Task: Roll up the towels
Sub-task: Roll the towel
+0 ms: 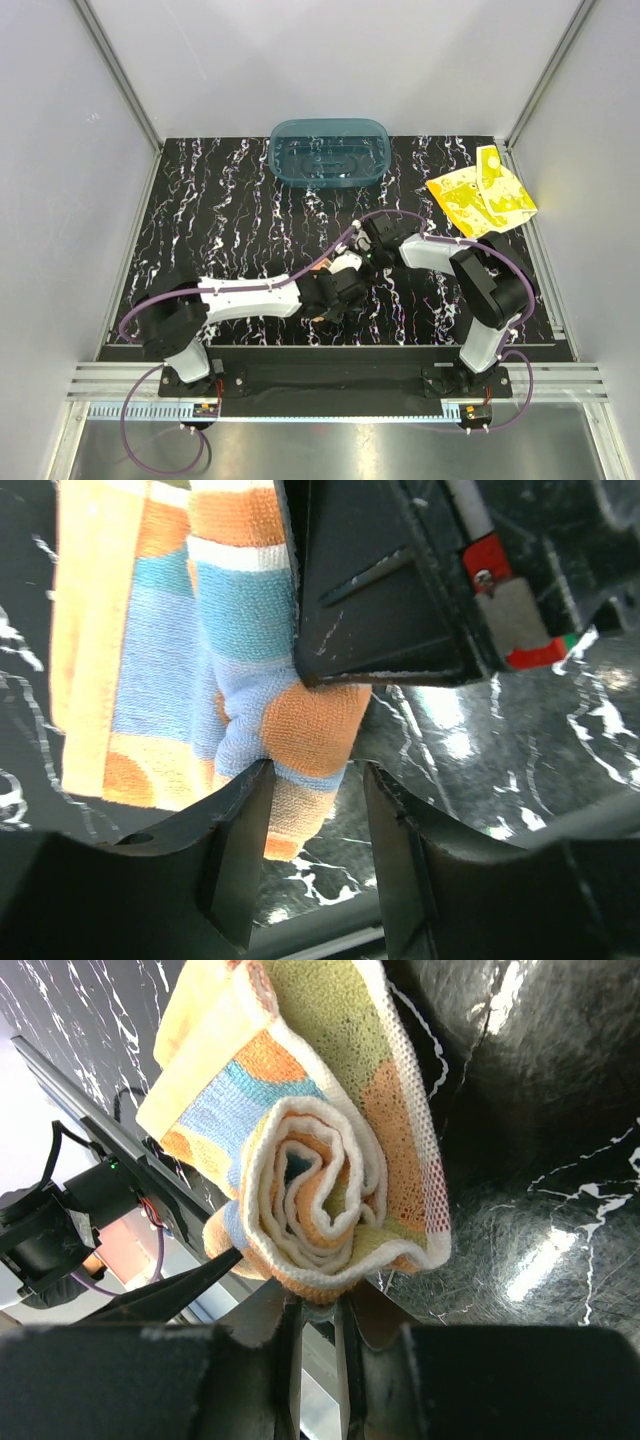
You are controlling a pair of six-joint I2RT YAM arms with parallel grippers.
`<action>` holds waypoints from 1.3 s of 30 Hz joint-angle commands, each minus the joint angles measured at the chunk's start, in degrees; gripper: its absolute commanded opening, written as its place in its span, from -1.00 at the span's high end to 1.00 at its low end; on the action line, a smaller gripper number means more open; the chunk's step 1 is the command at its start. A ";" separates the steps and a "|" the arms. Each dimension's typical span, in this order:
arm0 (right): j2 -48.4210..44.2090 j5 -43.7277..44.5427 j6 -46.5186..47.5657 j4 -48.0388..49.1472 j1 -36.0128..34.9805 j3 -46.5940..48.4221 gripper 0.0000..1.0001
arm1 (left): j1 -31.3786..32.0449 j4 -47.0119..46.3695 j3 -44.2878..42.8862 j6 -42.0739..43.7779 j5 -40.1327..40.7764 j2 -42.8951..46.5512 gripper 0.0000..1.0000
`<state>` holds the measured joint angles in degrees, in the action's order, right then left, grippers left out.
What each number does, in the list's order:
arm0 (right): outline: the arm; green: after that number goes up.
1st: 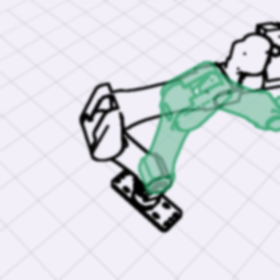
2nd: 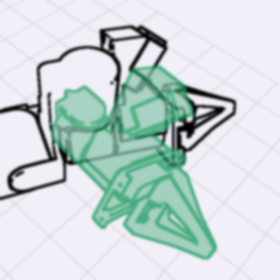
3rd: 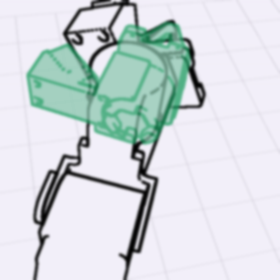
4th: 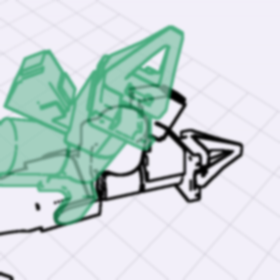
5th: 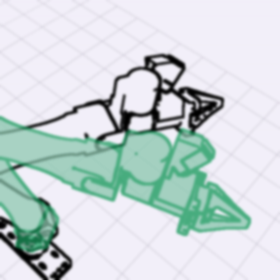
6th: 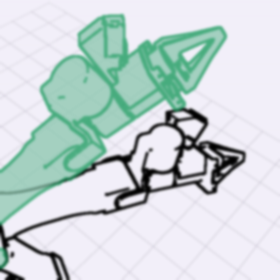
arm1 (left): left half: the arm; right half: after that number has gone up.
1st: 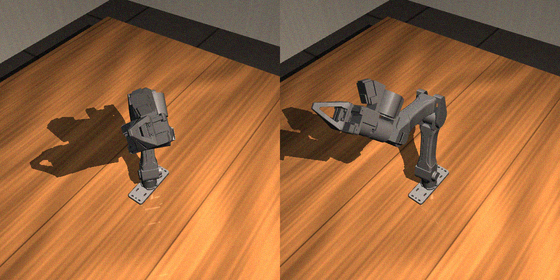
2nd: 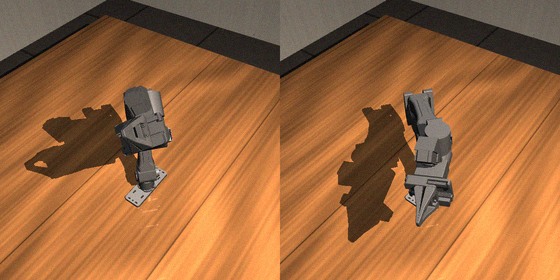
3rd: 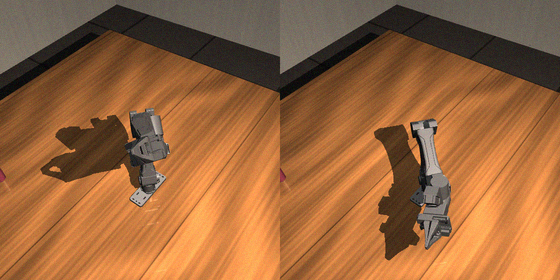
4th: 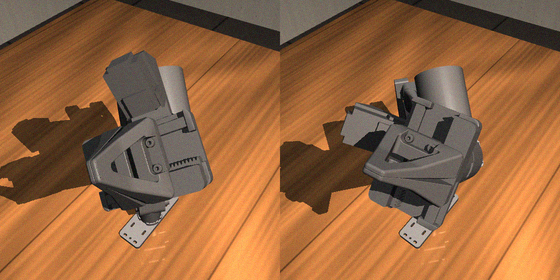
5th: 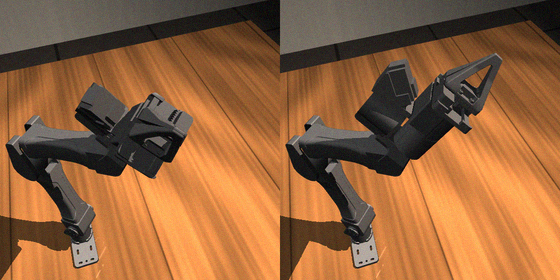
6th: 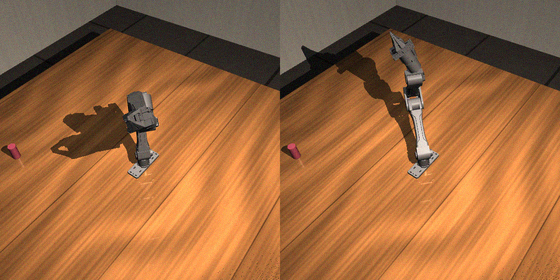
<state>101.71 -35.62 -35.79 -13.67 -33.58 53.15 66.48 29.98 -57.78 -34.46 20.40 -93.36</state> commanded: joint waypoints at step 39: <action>4.37 -0.86 6.43 -6.45 -0.61 3.54 0.91 | 8.14 10.46 -6.82 10.11 22.32 -18.26 0.58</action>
<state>104.38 -37.15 -33.08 -14.98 -33.82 55.92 75.79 40.99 -66.22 -26.74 45.39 -109.25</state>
